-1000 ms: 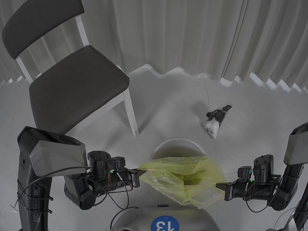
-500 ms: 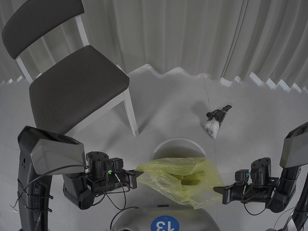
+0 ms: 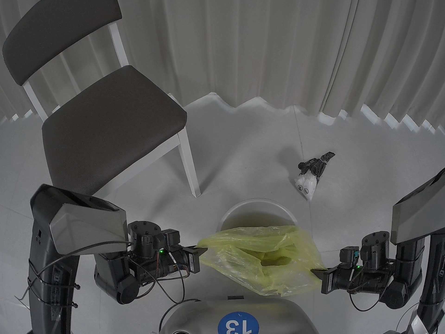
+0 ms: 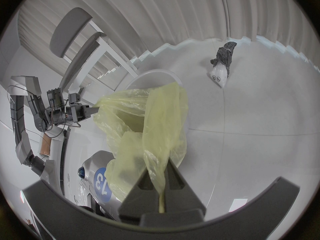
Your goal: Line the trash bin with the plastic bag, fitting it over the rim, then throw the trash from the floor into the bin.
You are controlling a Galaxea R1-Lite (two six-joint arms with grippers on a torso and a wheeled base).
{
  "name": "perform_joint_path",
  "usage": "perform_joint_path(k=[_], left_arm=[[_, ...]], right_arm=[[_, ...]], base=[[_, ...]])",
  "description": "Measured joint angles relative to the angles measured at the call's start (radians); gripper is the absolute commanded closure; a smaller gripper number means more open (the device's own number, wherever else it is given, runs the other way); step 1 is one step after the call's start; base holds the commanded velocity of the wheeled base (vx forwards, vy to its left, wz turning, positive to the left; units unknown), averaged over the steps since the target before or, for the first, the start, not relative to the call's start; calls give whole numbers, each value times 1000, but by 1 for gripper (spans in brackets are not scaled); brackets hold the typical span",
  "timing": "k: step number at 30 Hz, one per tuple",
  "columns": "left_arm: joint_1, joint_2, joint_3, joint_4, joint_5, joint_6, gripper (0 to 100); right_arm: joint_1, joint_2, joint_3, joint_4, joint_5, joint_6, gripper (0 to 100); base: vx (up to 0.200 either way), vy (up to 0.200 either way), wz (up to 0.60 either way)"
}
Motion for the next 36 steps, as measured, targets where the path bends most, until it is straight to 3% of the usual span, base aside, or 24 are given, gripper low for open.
perform_joint_path(k=[9,20,21,36], left_arm=[[9,-17,4,0,-2,0,100],[-3,-22,11,-1,-3,0,100],[-3,-23,11,-1,-3,0,100],[-40,-18,21,-28,0,-8,100]], right_arm=[[-1,10,19,-23,1,-6,100],[-26,-11,29,-23,1,-83,100],[-28,-11,29,-22,1,-87,0],[-38,-101,29,29,29,-95,0]], base=[[0,0,0],[0,0,0],[0,0,0],[0,0,0]])
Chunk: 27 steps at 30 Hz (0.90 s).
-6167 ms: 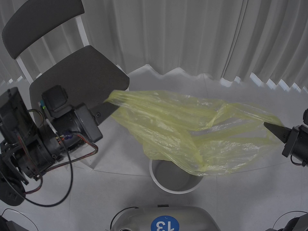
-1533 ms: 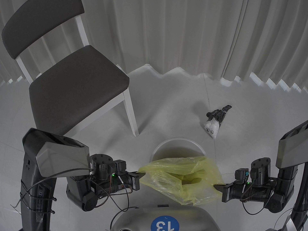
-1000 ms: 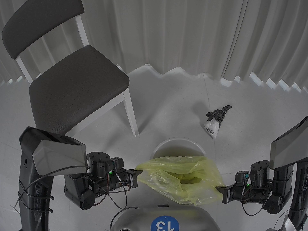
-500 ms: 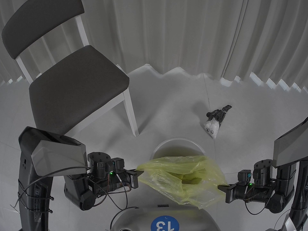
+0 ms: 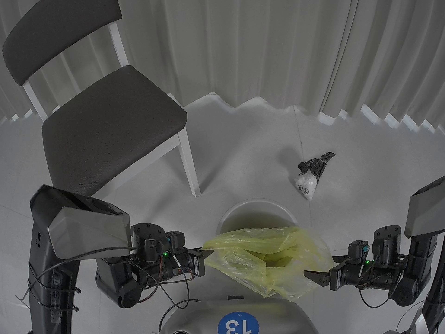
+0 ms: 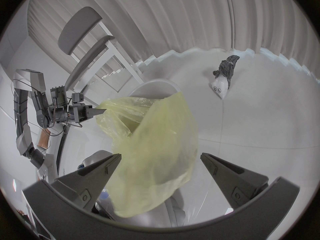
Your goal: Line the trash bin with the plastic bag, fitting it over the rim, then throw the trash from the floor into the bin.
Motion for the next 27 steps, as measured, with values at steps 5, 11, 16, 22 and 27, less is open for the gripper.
perform_joint_path(k=[5,11,16,22,27], left_arm=[[-11,7,5,-2,5,3,100],[-26,5,17,-3,16,4,100],[-29,-12,34,-3,17,4,100],[-32,-34,62,-4,17,4,100],[-30,-45,75,-4,17,4,100]], right_arm=[[-1,-75,0,38,0,-16,0],[-24,-158,0,85,0,-39,0],[-64,-226,0,137,0,-110,0],[-77,-318,-77,358,0,-123,0],[-56,-403,-211,671,-6,-120,0]], base=[[0,0,0],[0,0,0],[0,0,0],[0,0,0],[0,0,0]])
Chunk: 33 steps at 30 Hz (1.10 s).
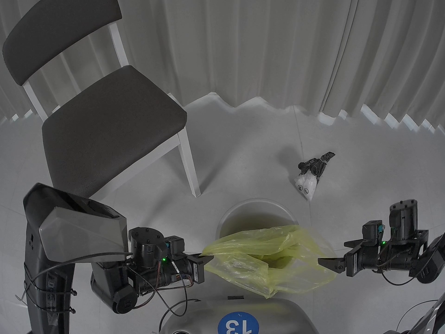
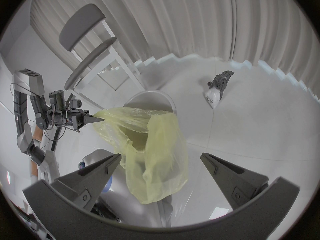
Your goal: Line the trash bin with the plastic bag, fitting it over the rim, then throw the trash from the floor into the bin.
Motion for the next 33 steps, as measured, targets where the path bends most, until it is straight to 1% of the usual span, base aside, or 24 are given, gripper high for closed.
perform_joint_path(k=[3,7,9,12,16,20,27,33], left_arm=[[0,-3,5,0,0,0,100],[2,-3,8,2,4,0,100],[3,-2,9,4,7,3,100],[9,-1,14,9,14,21,100],[23,6,20,26,41,66,100],[27,34,0,39,54,75,100],[16,88,-77,37,67,64,100],[3,105,-126,37,84,23,100]], right_arm=[[23,-49,-110,200,-9,6,0],[70,-106,-307,465,-42,13,0],[97,-125,-387,559,-59,15,0],[148,-145,-488,659,-81,18,0],[225,-150,-555,692,-102,23,0],[270,-131,-571,691,-108,23,0],[310,-85,-577,665,-109,18,0],[331,-51,-577,658,-109,13,0]], base=[[0,0,0],[0,0,0],[0,0,0],[0,0,0],[0,0,0],[0,0,0],[0,0,0],[0,0,0]])
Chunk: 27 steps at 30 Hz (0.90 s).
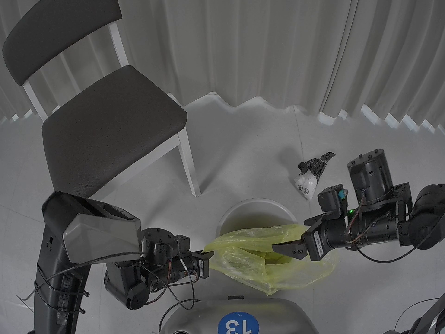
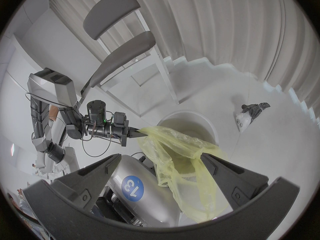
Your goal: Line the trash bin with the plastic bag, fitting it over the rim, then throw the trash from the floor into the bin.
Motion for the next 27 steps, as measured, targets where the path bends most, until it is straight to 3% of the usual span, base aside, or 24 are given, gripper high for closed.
perform_joint_path(k=[11,12,21,27], left_arm=[[-7,-16,1,-3,8,-2,100],[-7,-18,3,-2,8,-1,0],[-7,-32,18,-13,8,-1,0],[-1,-56,39,-15,6,-2,0]], right_arm=[[41,67,-16,-9,0,-24,0],[43,74,-22,-10,0,-27,0],[46,153,-81,-1,0,-73,0],[40,218,-150,25,-1,-159,0]], base=[[0,0,0],[0,0,0],[0,0,0],[0,0,0]])
